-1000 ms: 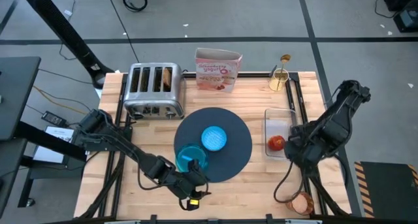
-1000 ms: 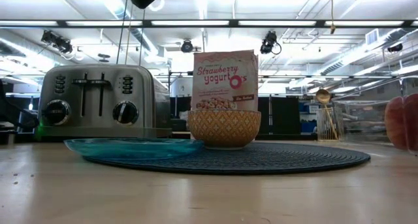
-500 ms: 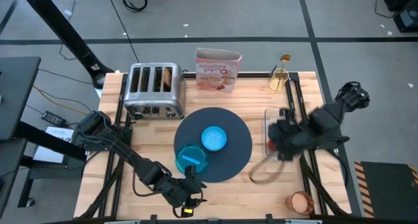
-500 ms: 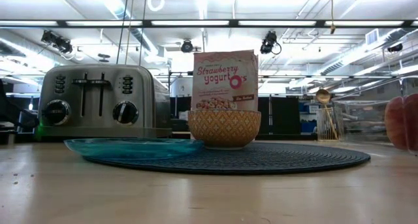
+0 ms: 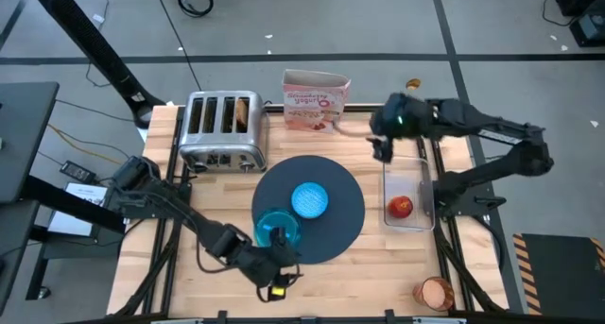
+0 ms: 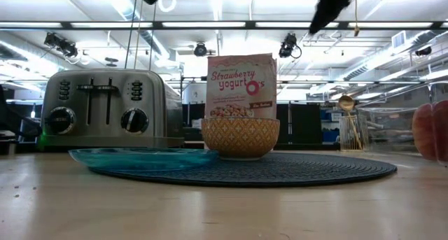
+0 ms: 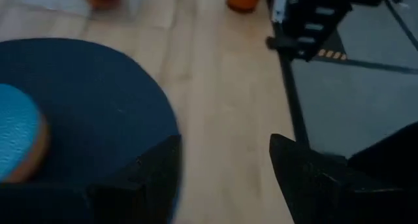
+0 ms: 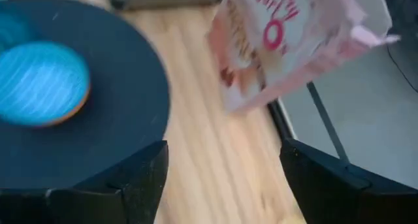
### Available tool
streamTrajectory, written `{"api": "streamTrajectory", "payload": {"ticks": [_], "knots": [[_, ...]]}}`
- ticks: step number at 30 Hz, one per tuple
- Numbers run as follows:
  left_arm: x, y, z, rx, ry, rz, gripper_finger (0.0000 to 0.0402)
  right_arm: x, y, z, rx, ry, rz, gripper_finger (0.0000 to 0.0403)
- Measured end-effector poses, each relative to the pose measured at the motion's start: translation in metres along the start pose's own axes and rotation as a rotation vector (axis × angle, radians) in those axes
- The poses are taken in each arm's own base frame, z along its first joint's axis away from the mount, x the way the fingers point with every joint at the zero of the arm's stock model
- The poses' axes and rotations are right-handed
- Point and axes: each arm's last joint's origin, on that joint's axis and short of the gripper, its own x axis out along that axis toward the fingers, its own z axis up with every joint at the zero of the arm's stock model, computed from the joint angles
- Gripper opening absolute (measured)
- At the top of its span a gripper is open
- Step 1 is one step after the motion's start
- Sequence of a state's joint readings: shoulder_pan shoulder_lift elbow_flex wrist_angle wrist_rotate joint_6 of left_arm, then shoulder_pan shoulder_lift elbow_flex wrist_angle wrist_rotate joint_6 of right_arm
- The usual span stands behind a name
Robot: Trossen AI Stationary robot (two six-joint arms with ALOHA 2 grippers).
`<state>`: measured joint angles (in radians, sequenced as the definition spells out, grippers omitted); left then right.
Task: Arrange a breakfast setting
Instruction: Pour the cereals from the pink cereal box into the blue bowl
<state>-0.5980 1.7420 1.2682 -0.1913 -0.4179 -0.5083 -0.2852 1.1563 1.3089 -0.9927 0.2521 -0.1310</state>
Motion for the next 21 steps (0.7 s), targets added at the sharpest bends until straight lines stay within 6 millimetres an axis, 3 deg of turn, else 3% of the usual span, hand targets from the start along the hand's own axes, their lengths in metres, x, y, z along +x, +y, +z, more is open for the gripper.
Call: {"api": "streamTrajectory", "payload": {"ticks": [5, 11, 16, 21], "knots": [[0.0, 0.026, 0.013, 0.003, 0.018, 0.067, 0.0238, 0.051, -0.048, -0.01, 0.068, -0.117, -0.025, 0.0308], [0.004, 0.053, 0.025, -0.061, 0.023, 0.124, 0.0238, 0.098, -0.099, -0.026, 0.153, -0.232, 0.052, 0.0317], [0.0, 0.064, 0.033, -0.089, 0.014, 0.143, 0.0238, 0.127, -0.12, -0.03, 0.161, -0.297, 0.143, 0.0326], [-0.009, 0.077, 0.039, -0.112, 0.02, 0.185, 0.0238, 0.139, -0.127, -0.03, 0.129, -0.362, 0.203, 0.0333]]}}
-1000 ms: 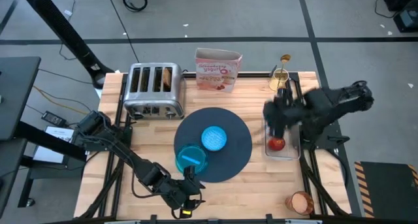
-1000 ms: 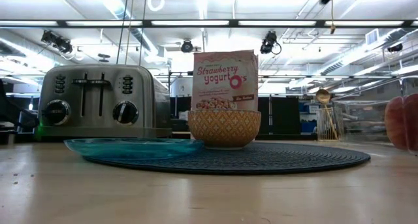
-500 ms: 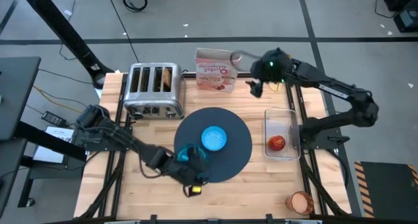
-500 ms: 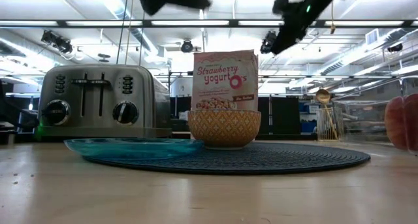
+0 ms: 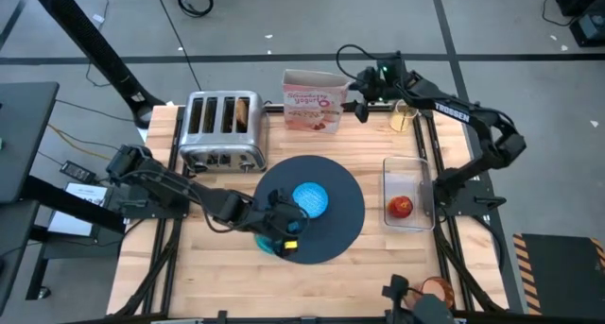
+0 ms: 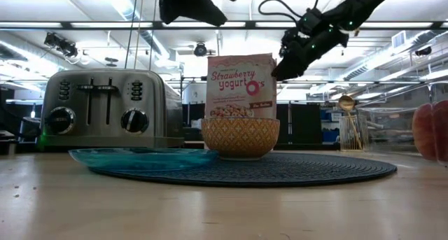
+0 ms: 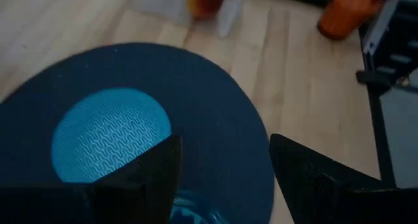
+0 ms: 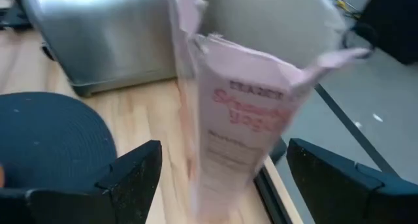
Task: Arrange a breakfast setting
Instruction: Pour the cereals from the pink cereal box into the blue bowl
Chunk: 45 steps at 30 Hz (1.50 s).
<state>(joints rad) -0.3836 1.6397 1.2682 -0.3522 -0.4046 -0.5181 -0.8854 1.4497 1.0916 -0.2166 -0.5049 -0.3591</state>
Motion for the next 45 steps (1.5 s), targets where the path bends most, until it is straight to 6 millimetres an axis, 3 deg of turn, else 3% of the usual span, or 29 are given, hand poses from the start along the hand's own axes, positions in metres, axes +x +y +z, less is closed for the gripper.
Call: {"api": "streamTrajectory", "payload": {"ticks": [7, 13, 21, 31, 36, 45], "knots": [[-0.006, 0.019, 0.005, 0.011, 0.044, 0.063, 0.0232, 0.023, -0.009, -0.009, -0.009, -0.028, 0.046, 0.0327], [-0.014, 0.033, 0.008, 0.011, 0.084, 0.099, 0.0231, 0.031, -0.006, -0.004, -0.048, -0.082, 0.07, 0.0306], [-0.015, 0.034, 0.003, -0.032, 0.104, 0.16, 0.0231, 0.038, -0.005, -0.002, -0.062, -0.11, 0.065, 0.0242], [-0.035, 0.03, -0.007, -0.126, 0.08, 0.288, 0.023, 0.051, 0.0, 0.001, -0.061, -0.153, 0.079, 0.0164], [-0.058, 0.042, -0.007, -0.132, 0.09, 0.355, 0.0208, 0.051, 0.0, 0.001, -0.056, -0.156, 0.076, 0.0109], [-0.114, 0.092, 0.01, -0.107, 0.067, 0.481, 0.0186, 0.048, 0.001, 0.003, -0.039, -0.158, 0.077, 0.001]]}}
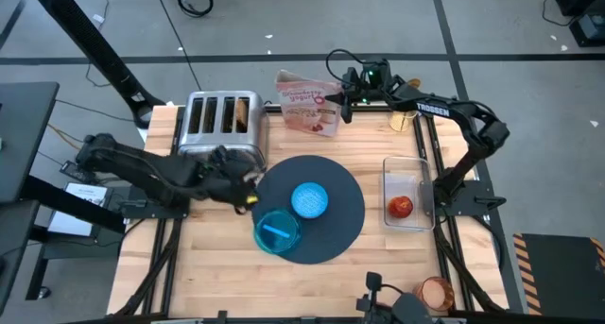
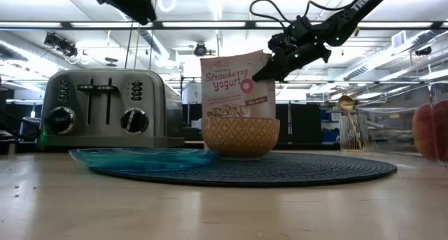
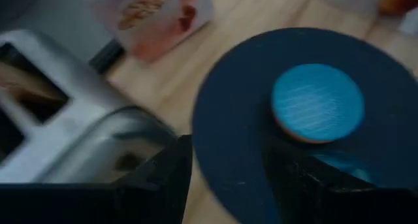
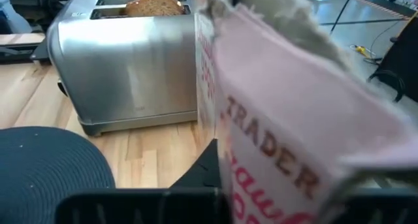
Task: Arrange a breakfast setting
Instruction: Pour the cereals from the pink cereal box into the blue bowl
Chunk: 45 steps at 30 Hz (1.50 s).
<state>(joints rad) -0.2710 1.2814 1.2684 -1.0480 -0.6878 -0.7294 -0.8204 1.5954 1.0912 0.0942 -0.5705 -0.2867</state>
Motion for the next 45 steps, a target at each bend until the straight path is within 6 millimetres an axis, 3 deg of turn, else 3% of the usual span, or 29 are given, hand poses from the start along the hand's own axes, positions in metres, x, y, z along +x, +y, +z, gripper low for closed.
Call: {"api": "streamTrajectory", "payload": {"ticks": [7, 15, 20, 26, 33, 45], "knots": [[-0.006, 0.045, 0.022, -0.031, -0.055, 0.024, 0.0186, -0.019, 0.007, 0.016, -0.01, -0.017, -0.028, 0.0006], [0.014, 0.065, 0.047, 0.006, -0.086, -0.071, 0.0237, -0.056, 0.029, 0.039, 0.025, -0.032, 0.044, 0.0005], [0.02, 0.076, 0.064, 0.063, -0.174, -0.155, 0.0272, -0.086, 0.053, 0.056, 0.049, -0.08, 0.18, 0.0004], [0.033, 0.085, 0.078, 0.047, -0.232, -0.227, 0.0286, -0.119, 0.08, 0.075, 0.075, -0.165, 0.365, 0.0004], [0.052, 0.061, 0.093, 0.06, -0.314, -0.442, 0.0295, -0.136, 0.096, 0.084, 0.079, -0.204, 0.406, 0.0003], [0.087, 0.041, 0.1, 0.047, -0.33, -0.459, 0.0311, -0.132, 0.101, 0.084, 0.096, -0.192, 0.438, 0.0003]]}}
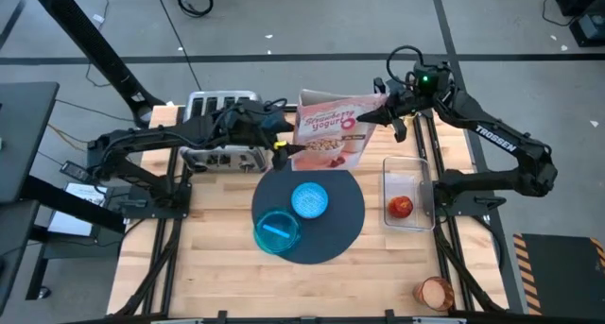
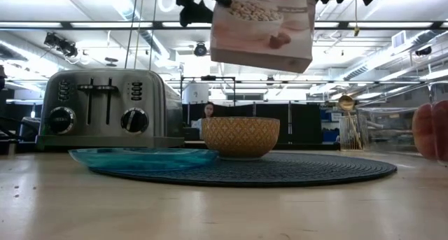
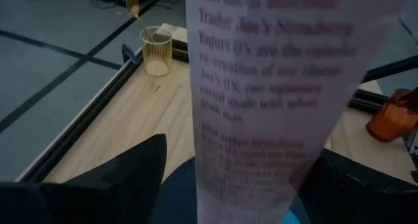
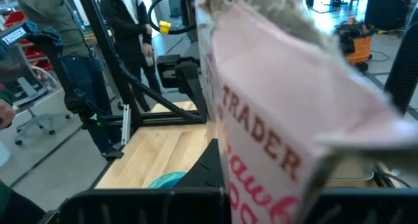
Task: Arrange a breakfast setting
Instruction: Pour the cereals from the pink cereal box into the blue bowl
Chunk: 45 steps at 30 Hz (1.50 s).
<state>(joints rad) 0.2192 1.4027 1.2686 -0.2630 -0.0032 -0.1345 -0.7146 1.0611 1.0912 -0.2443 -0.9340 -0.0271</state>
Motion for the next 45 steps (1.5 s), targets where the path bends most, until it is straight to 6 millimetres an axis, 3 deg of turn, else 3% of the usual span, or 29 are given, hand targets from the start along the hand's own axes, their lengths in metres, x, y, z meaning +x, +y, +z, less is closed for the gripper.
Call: {"api": "streamTrajectory", "payload": {"ticks": [7, 18, 30, 37, 45], "knots": [[0.004, -0.001, 0.004, 0.006, -0.051, -0.013, 0.0297, 0.002, 0.001, 0.001, -0.005, -0.001, -0.013, 0.0003], [0.004, -0.001, 0.008, -0.015, -0.097, -0.022, 0.013, 0.002, 0.001, 0.004, -0.023, -0.027, -0.027, 0.0004], [0.003, -0.003, 0.013, -0.008, -0.144, -0.039, 0.0019, 0.002, 0.001, 0.006, -0.045, -0.036, -0.041, 0.0027], [0.003, -0.003, 0.016, -0.01, -0.179, -0.032, 0.0009, 0.002, 0.0, 0.009, -0.072, -0.061, -0.083, 0.0062], [0.001, 0.006, 0.02, -0.017, -0.21, 0.003, 0.0008, -0.005, 0.006, 0.02, -0.055, -0.14, -0.115, 0.0149]]}}
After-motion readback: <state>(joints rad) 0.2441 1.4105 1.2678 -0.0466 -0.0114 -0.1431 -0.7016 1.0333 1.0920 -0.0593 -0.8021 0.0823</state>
